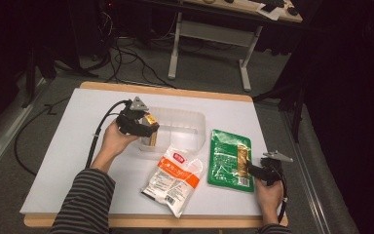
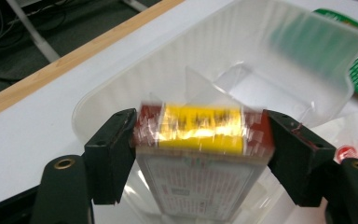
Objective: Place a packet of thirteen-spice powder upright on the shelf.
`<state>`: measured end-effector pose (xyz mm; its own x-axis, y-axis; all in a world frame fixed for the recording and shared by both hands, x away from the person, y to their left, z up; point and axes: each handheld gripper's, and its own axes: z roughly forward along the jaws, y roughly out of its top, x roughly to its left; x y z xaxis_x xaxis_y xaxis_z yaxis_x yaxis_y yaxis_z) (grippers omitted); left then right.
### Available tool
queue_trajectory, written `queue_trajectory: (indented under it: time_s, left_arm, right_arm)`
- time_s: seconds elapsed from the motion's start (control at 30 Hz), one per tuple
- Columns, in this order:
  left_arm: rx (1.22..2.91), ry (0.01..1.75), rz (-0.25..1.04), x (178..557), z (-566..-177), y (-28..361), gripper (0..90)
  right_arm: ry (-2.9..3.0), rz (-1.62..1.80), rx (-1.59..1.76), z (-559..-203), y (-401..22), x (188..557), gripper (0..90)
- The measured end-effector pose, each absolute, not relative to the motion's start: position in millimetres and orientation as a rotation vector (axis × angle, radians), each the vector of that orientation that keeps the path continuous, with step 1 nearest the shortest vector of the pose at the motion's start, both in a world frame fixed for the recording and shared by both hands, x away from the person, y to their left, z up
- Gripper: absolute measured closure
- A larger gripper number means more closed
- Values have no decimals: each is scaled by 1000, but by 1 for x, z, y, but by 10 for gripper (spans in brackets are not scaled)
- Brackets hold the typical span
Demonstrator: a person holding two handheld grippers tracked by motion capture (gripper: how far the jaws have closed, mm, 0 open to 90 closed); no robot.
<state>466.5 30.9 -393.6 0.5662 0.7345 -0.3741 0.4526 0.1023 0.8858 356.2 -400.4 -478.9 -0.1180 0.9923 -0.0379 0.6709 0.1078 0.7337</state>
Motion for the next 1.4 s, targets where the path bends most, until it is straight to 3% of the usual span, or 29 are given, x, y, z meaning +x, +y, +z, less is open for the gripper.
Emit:
queue_trajectory:
  time_s: [0.57,1.4]
  left_arm:
    - [1426,1125,264,459,-386,48,168]
    - [1285,1185,309,427,-380,87,179]
  right_arm:
    - [1851,774,1614,-479,-400,356,347]
    - [1856,775,1610,-479,-401,357,347]
